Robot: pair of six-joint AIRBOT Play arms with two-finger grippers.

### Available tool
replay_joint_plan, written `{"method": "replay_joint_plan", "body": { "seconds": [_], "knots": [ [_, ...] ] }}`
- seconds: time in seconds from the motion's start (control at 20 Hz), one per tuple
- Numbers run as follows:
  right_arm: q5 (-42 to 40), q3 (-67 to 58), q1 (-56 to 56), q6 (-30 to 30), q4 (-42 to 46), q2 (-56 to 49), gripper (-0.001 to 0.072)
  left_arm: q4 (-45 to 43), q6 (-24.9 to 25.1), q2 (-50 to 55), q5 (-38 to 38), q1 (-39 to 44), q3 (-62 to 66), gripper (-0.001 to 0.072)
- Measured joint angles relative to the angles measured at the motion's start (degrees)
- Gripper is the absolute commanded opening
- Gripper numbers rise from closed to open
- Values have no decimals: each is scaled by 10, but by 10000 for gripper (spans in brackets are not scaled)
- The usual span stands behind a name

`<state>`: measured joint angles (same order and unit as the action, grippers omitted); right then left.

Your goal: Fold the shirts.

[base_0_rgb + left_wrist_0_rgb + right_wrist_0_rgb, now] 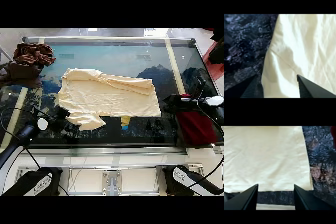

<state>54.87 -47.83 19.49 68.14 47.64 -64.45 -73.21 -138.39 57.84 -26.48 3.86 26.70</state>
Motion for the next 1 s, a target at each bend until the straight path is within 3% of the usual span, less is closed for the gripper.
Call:
{"method": "replay_joint_plan", "body": {
  "seconds": [0.05, 0.3, 0.35, 0.45, 0.5, 0.6, 0.65, 0.8, 1.0],
  "knots": [
    [2, 0, 0, -1, -4, 0, 507, 8, 2, 5, 12, -1, 0, 466],
    [16, 1, 0, -6, -14, 0, 506, 56, 35, 41, 35, -3, -1, 466],
    [19, 1, 0, -6, -16, 0, 506, 74, 51, 48, 40, -3, -1, 421],
    [26, 1, 0, -6, -17, 0, 505, 99, 78, 61, 43, -3, -1, 25],
    [29, 1, 0, -7, -17, 0, 487, 106, 84, 65, 38, -3, -1, 9],
    [41, 1, 0, -7, -17, 0, 319, 118, 97, 69, 42, -3, 6, 9],
    [47, 2, 0, -6, -16, 0, 325, 122, 104, 70, 38, -3, 13, 9],
    [61, 25, 0, 10, -1, 0, 520, 129, 136, 72, 23, -3, 47, 9],
    [-3, 112, 1, 63, -20, 0, 526, 132, 187, 73, -2, -3, 104, 9]
  ]
}}
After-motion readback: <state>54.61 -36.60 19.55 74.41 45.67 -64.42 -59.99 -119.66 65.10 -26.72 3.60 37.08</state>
